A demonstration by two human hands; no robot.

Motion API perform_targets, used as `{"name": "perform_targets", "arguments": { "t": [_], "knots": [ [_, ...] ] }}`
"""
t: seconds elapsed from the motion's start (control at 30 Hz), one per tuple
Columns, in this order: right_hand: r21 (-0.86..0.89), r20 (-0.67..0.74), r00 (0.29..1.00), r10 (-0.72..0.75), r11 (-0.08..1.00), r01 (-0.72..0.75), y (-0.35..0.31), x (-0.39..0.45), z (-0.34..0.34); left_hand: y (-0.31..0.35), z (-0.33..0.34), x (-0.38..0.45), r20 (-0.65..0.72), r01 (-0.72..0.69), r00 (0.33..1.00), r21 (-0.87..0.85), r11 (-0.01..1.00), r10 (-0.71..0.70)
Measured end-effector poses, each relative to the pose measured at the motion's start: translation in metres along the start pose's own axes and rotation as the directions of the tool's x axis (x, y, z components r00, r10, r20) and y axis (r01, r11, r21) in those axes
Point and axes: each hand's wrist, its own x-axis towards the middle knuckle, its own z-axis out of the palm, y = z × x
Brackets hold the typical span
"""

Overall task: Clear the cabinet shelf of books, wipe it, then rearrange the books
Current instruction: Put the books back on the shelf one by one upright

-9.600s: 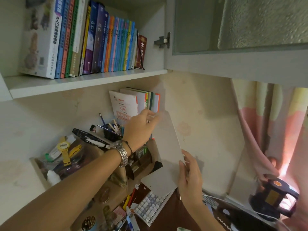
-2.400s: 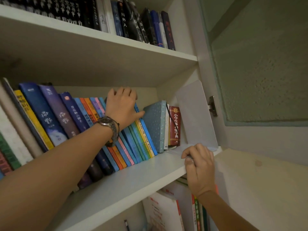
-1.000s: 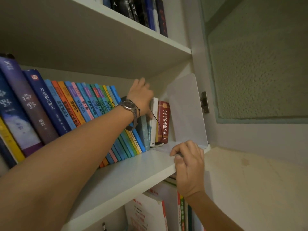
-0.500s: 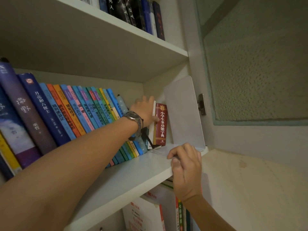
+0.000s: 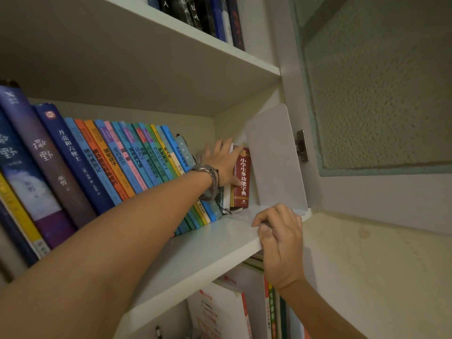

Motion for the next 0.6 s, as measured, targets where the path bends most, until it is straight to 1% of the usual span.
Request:
{"name": "perform_targets", "arguments": {
  "t": [0.17,0.33,0.43,0.53,0.6],
  "knots": [
    [-0.001,0.042,0.999,-0.007,1.0,0.007,-0.001,0.0,-0.005,-0.001,-0.003,-0.001,-0.039,0.004,0.999,-0.012,1.0,-0.005],
    [-0.01,0.079,0.997,-0.014,1.0,0.014,-0.001,0.0,-0.007,-0.001,-0.008,-0.003,-0.02,0.034,0.999,0.009,0.999,-0.034],
    [-0.013,0.155,0.988,-0.001,1.0,0.003,-0.001,0.002,-0.012,0.0,-0.009,-0.004,-0.034,0.058,0.998,-0.007,0.998,-0.058],
    [0.055,0.244,0.969,0.041,0.997,-0.056,-0.003,0.006,-0.024,-0.001,-0.009,-0.003,-0.04,0.079,0.996,-0.051,0.996,-0.081],
    [0.051,0.199,0.977,0.076,0.995,-0.087,-0.006,0.01,-0.032,-0.001,-0.009,-0.003,-0.036,0.085,0.996,-0.066,0.994,-0.087]
  ]
}}
